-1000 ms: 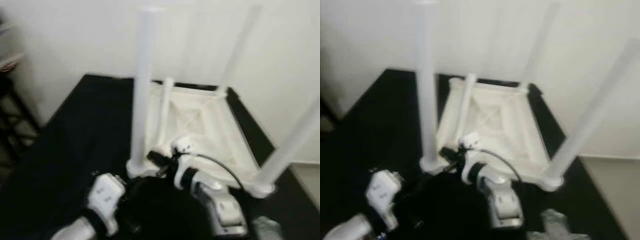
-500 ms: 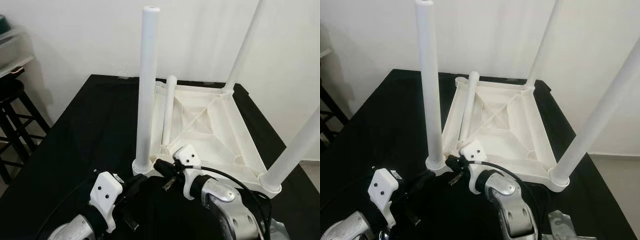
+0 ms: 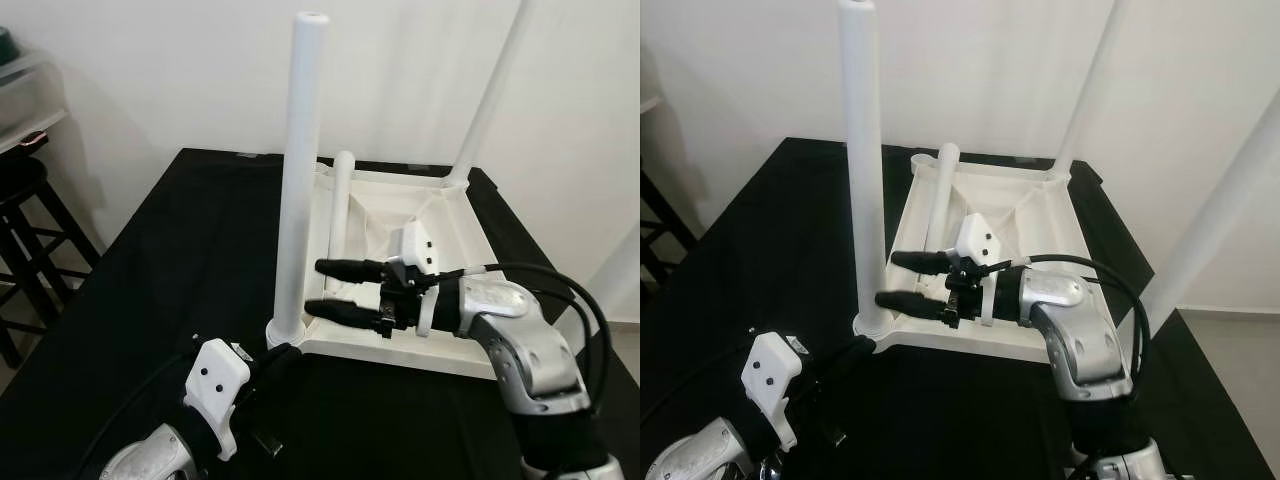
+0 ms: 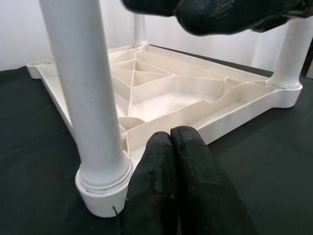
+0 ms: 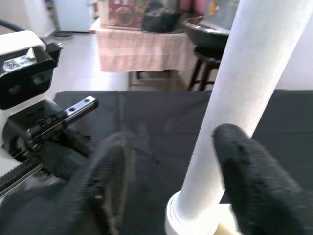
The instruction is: Building children table
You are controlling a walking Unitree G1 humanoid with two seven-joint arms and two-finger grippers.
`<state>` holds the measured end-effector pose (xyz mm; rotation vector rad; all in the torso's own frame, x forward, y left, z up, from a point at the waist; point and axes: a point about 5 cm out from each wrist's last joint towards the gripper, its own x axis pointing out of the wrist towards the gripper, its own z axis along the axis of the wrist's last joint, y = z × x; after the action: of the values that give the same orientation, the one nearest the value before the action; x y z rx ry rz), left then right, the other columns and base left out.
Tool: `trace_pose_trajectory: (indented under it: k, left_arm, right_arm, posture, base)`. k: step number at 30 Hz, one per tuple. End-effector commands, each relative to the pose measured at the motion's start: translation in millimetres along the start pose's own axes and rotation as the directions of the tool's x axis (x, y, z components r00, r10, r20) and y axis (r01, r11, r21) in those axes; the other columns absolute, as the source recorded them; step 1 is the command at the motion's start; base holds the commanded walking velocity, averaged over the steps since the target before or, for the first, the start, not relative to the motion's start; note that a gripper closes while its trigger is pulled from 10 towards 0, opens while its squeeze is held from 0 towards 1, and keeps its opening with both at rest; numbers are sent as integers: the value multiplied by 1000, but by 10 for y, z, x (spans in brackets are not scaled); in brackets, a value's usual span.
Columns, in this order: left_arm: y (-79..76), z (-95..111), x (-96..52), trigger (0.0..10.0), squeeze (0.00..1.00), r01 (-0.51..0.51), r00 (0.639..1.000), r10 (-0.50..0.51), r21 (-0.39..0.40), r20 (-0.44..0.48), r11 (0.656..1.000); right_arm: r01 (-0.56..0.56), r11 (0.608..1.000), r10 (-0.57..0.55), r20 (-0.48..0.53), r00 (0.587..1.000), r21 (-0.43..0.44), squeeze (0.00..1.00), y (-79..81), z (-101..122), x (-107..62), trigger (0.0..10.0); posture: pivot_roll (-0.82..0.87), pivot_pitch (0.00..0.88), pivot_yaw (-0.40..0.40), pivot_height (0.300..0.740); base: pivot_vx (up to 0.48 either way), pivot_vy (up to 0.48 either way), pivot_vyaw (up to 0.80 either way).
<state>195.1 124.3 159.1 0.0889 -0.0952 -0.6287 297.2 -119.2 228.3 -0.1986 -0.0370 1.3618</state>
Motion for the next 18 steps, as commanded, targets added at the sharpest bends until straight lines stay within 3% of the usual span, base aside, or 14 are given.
trace_pose_trajectory:
  k: [1, 3, 5, 8, 9, 10, 18]
  left_arm:
    - [-11, -48, -1, 10000, 0, -3, 1000, 3, -8, -28, 1000]
    - [-17, -49, -4, 10000, 0, -3, 1000, 3, -8, -29, 1000]
    - [-17, -49, -4, 10000, 0, -3, 1000, 3, -8, -29, 1000]
    - [-23, -50, -7, 10000, 0, -2, 1000, 2, -9, -30, 1000]
    - [-25, -50, -8, 10000, 0, -2, 1000, 1, -9, -31, 1000]
    - [-29, -49, -8, 10000, 0, -1, 1000, 1, -10, -31, 1000]
    - [-36, -43, -6, 10000, 0, -1, 1000, 1, -12, -30, 1000]
  right_arm:
    - [-27, 1000, 27, 9, 1000, -15, 1000, -5, 19, -2, 10000]
    - [-55, 998, 56, 30, 998, -22, 1000, -158, 91, 65, 10000]
    - [-55, 998, 56, 30, 998, -22, 1000, -158, 91, 65, 10000]
    - [-46, 999, 47, 50, 998, -17, 1000, -328, 139, 169, 10000]
    - [-41, 999, 41, 46, 998, -17, 702, -375, 140, 201, 10000]
    - [-56, 998, 57, 47, 997, -11, 0, -409, 133, 226, 10000]
    - [-143, 989, 141, 69, 988, 34, 0, -436, 79, 297, 10000]
  posture:
    - [87, 50, -96, 740]
    - [94, 51, -94, 740]
    - [94, 51, -94, 740]
    - [107, 52, -92, 740]
    - [107, 52, -92, 740]
    - [111, 53, -96, 740]
    - [114, 57, -94, 740]
  base:
    - [0, 0, 0]
    - [0, 0, 0]
    - [0, 0, 0]
    - [0, 0, 0]
    - [0, 0, 0]
    - [0, 0, 0]
    - [0, 0, 0]
